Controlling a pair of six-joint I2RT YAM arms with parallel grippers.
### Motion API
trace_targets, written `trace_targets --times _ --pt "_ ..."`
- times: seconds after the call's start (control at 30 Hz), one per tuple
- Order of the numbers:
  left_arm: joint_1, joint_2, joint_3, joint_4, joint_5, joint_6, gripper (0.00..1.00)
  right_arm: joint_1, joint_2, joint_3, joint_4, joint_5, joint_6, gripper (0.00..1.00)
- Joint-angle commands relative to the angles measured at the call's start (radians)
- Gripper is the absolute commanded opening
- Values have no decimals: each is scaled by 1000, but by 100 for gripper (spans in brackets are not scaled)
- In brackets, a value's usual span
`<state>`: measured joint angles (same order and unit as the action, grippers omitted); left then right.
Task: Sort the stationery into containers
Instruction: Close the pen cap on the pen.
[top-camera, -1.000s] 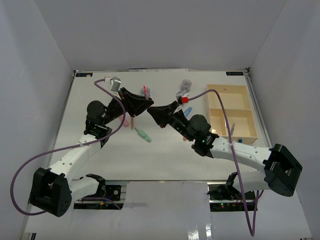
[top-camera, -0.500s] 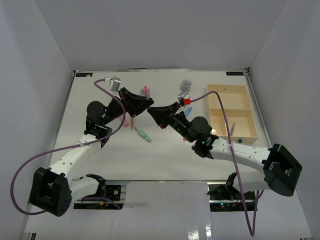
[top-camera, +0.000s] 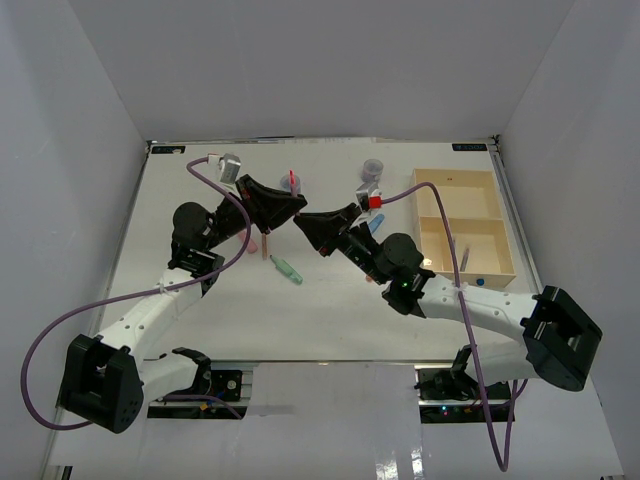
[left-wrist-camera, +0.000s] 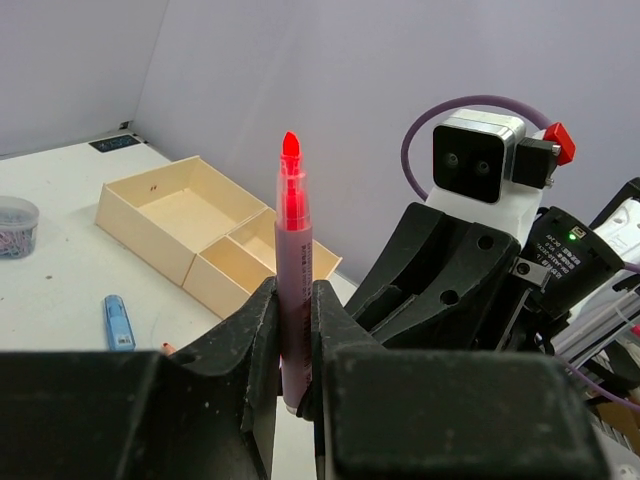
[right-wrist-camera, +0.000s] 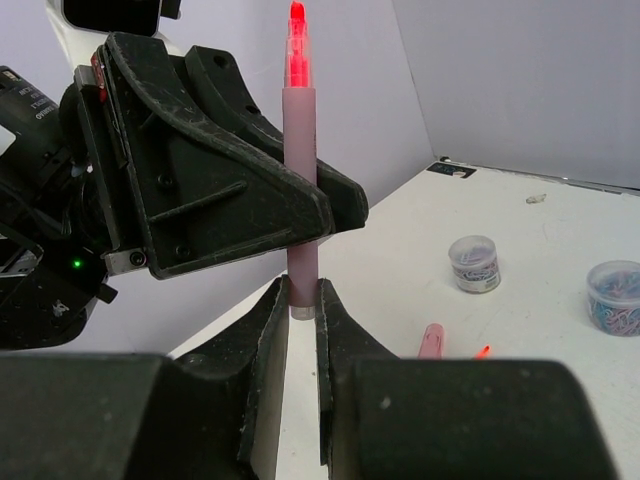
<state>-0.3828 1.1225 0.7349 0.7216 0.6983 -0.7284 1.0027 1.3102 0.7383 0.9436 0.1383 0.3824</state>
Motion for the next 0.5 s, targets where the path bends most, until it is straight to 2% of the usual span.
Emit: trace_targets --times 0.0,0.07,0.1,0.27,0.37,0.47 --pt "-8 -23 12 12 35 23 1 4 1 -3 21 15 -4 16" --pt "-8 -27 9 1 30 33 0 2 -17 -23 9 29 -7 24" --pt "-8 -29 9 -16 29 50 0 4 -34 -37 6 33 -10 35" --pt "-8 -35 35 -149 4 125 0 -3 -104 -114 -106 81 -51 67" --pt "-7 -38 76 -291 -32 216 0 -29 -150 -158 -212 89 -68 79" --pt "2 -41 122 -439 -68 308 0 -78 -190 -204 -317 86 -69 86"
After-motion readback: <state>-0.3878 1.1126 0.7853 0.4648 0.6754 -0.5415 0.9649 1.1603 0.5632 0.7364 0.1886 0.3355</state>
